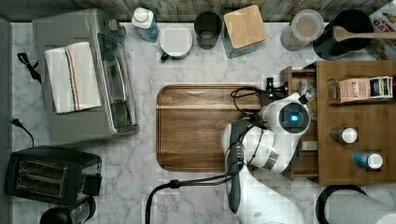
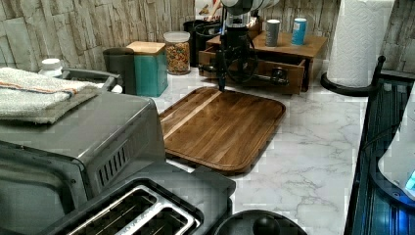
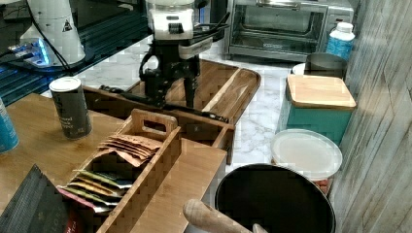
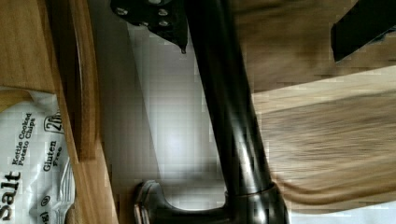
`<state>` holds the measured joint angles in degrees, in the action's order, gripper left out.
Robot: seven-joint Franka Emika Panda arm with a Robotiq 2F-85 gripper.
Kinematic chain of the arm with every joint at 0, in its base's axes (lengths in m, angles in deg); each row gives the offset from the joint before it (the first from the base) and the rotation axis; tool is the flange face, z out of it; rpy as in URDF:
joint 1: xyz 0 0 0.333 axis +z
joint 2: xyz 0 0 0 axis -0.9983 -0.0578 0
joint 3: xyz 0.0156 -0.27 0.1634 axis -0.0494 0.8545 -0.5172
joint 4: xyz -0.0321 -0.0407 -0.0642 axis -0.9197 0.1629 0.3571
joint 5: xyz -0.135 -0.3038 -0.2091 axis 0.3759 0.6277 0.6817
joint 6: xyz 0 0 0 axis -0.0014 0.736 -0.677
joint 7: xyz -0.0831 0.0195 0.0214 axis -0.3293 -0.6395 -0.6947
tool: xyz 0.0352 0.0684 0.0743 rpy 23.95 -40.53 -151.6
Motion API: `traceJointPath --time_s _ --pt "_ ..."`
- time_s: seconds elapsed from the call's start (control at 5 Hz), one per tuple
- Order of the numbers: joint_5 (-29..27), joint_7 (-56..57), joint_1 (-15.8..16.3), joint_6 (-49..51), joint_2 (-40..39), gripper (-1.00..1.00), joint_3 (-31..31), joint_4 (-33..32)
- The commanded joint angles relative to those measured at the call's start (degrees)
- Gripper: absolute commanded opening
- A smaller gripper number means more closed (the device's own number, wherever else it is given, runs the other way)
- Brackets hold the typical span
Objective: Open the drawer.
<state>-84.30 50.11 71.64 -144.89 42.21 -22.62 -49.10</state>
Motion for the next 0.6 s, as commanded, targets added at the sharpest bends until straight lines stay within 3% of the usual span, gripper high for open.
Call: traceJointPath --time_s 0.2,0.6 --pt "0.59 -11.12 13.25 1.97 4.49 1.00 -11.38 -2.66" --pt "0.48 -11.03 13.55 1.98 4.50 1.00 -11.09 -2.65"
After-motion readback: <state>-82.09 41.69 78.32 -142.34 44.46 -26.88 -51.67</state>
